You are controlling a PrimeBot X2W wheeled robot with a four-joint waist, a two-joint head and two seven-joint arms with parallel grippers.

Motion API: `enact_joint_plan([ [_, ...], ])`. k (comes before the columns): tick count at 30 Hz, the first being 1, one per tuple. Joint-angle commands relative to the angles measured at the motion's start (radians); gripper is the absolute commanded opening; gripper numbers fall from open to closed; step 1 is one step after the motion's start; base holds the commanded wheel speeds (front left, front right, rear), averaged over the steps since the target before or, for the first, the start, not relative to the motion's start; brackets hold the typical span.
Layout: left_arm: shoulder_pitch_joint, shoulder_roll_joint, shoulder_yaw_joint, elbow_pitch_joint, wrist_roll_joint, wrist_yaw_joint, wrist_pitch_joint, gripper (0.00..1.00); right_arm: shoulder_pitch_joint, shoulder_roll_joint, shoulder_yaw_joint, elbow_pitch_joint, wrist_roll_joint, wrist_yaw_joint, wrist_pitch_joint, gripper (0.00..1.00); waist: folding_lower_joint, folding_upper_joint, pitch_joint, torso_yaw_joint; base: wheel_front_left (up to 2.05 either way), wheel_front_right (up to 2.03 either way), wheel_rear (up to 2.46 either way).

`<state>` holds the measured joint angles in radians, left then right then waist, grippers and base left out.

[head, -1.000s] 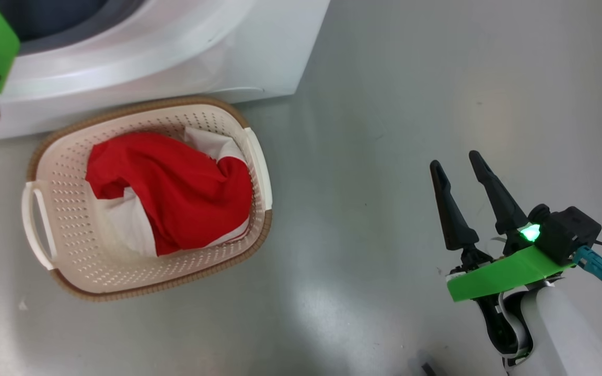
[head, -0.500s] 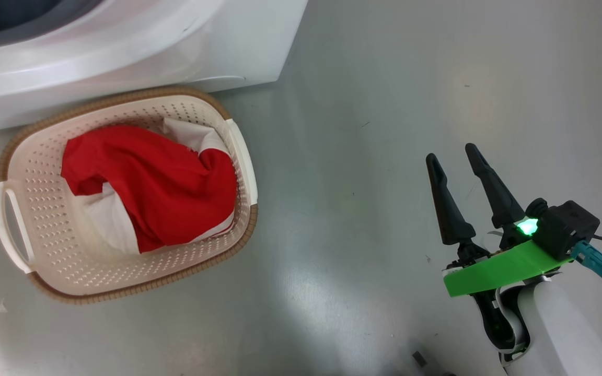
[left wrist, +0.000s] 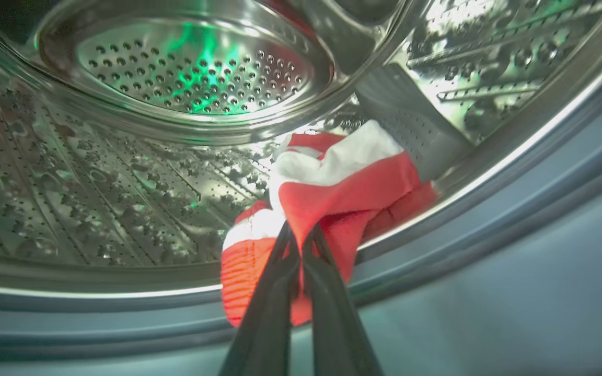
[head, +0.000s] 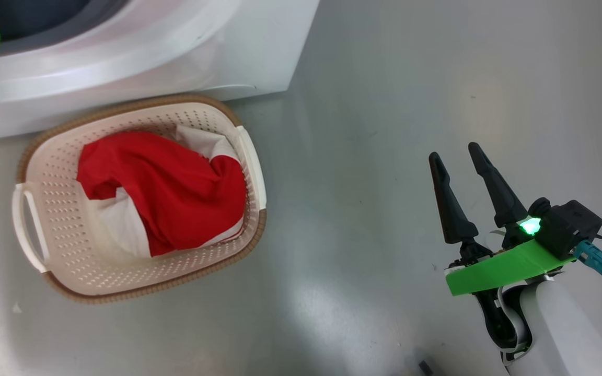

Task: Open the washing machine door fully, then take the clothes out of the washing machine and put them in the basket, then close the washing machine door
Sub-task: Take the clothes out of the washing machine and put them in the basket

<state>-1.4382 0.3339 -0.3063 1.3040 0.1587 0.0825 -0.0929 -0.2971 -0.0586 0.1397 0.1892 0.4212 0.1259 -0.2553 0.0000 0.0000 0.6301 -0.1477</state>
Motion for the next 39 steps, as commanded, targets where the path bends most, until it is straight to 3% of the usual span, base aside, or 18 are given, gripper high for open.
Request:
enact_joint_plan([
  [1, 0.013, 0.028, 0.021, -0.018, -0.027, 0.004, -0.035, 0.00, 0.009, -0.008, 0.013, -0.018, -0.005, 0.005, -0.006, 1.00, 0.0000, 0.0000, -0.022, 0.019, 0.00, 0.00, 0.00],
  [8, 0.045, -0.030, 0.074, -0.027, -0.111, -0.011, -0.123, 0.00, 0.023, -0.022, 0.000, -0.016, -0.010, 0.005, -0.006, 1.00, 0.0000, 0.0000, -0.062, 0.050, 0.00, 0.00, 0.00],
  [15, 0.116, -0.083, 0.204, -0.083, -0.279, -0.081, -0.166, 0.00, 0.044, -0.034, -0.005, -0.012, -0.013, 0.005, -0.006, 1.00, 0.0000, 0.0000, -0.112, 0.070, 0.00, 0.00, 0.00],
  [26, 0.393, -0.163, 0.331, -0.445, -0.390, -0.139, -0.169, 0.00, 0.084, -0.084, -0.023, -0.008, -0.017, 0.005, -0.006, 1.00, 0.0000, 0.0000, -0.217, 0.111, 0.00, 0.00, 0.00],
  [39, 0.695, -0.244, 0.416, -0.745, -0.376, -0.173, -0.169, 0.00, 0.142, -0.106, -0.034, -0.005, -0.017, 0.005, -0.006, 1.00, 0.0000, 0.0000, -0.323, 0.132, 0.00, 0.00, 0.00],
])
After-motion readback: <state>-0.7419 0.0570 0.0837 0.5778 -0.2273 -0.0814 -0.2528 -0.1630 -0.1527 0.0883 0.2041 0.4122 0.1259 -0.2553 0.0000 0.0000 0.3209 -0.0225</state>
